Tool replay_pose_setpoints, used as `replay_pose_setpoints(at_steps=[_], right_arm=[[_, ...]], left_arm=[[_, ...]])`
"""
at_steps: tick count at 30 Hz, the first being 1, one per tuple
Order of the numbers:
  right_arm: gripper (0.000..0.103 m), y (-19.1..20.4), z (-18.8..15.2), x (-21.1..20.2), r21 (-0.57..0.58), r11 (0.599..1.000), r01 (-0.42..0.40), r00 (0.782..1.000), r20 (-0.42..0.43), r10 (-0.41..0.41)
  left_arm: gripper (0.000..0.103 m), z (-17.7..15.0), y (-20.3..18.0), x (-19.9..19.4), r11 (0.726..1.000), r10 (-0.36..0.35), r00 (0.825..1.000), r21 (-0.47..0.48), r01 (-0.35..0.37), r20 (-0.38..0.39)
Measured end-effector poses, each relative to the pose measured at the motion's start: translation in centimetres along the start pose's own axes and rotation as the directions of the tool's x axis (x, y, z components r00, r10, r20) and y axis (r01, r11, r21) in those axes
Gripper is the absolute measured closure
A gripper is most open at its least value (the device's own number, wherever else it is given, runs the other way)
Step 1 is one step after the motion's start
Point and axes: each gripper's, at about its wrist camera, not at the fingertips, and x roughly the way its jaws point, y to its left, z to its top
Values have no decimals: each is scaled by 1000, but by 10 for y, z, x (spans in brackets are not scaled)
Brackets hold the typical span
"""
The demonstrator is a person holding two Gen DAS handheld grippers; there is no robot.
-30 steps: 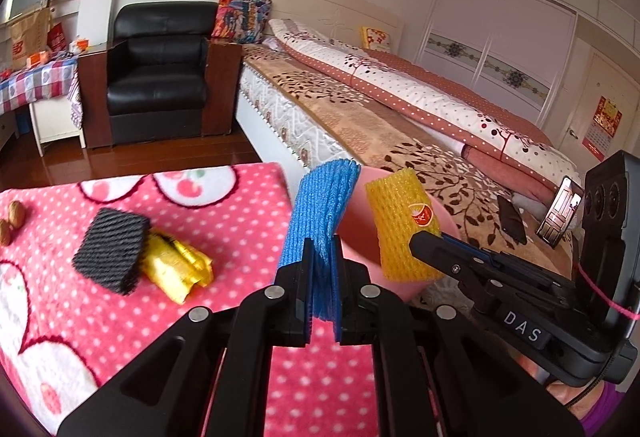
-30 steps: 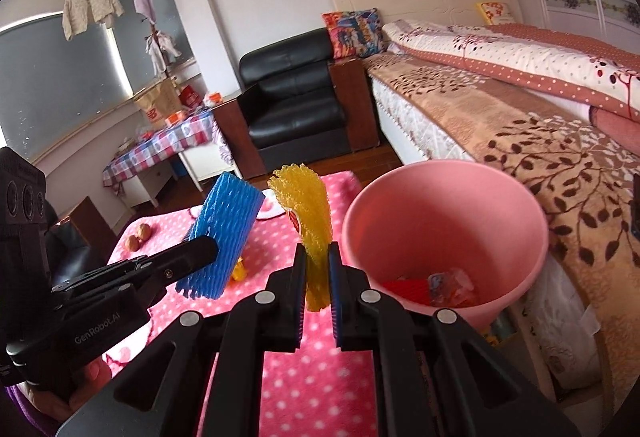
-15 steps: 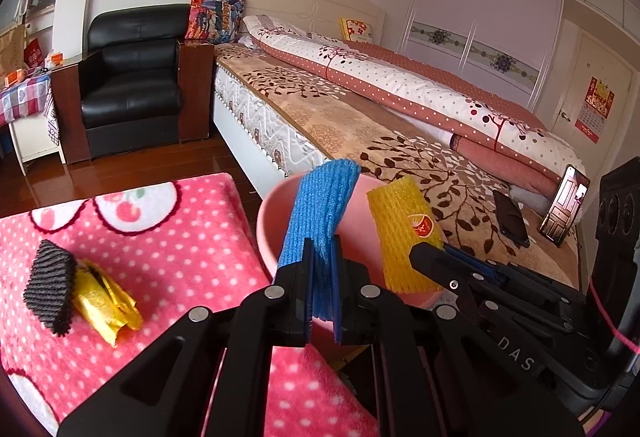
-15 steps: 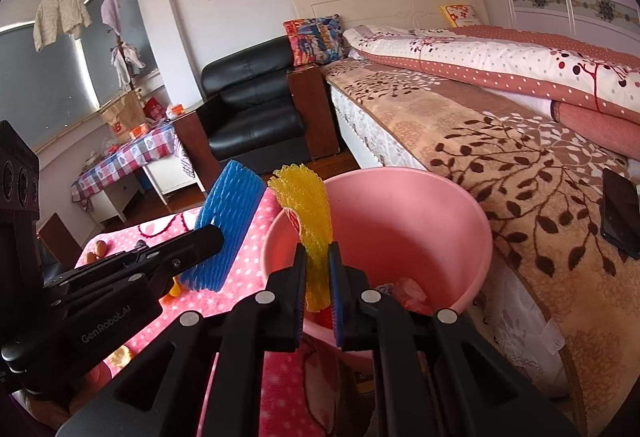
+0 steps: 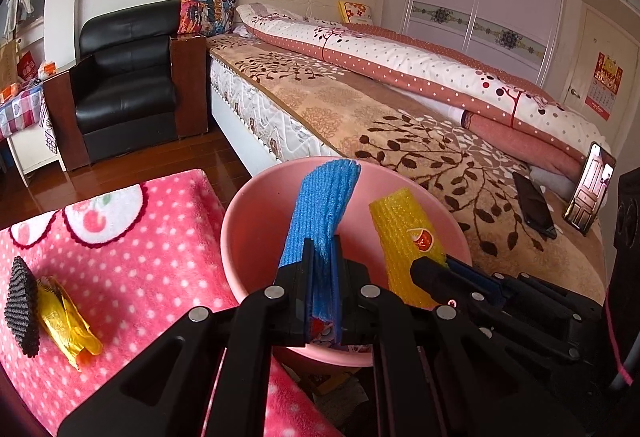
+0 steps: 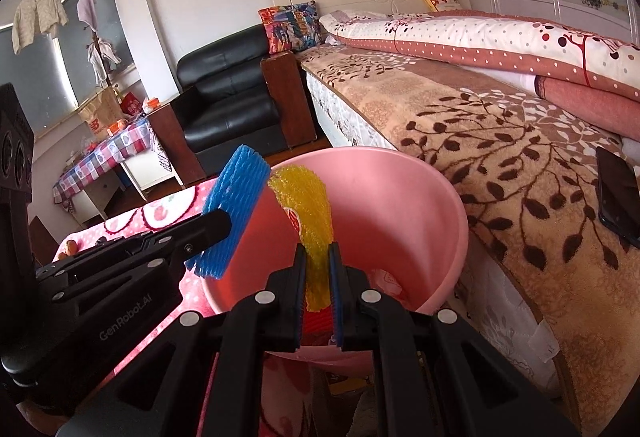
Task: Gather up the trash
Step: 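Carry the blue sponge and yellow foam net over the pink bucket, then open both tools to drop the sponge and foam net into the bucket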
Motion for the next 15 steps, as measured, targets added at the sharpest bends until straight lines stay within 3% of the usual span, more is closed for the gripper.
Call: replay_pose_setpoints(at_steps=[12, 15], right_arm=[[90, -4, -4, 20, -9, 1000, 20, 999, -33, -20], [86, -4, -4, 20, -9, 999, 37, 999, -29, -38]], left_arm=[[95, -2, -4, 23, 998, 53, 998, 36, -51, -43], [80, -2, -3, 22, 996, 79, 996, 41, -77, -42]])
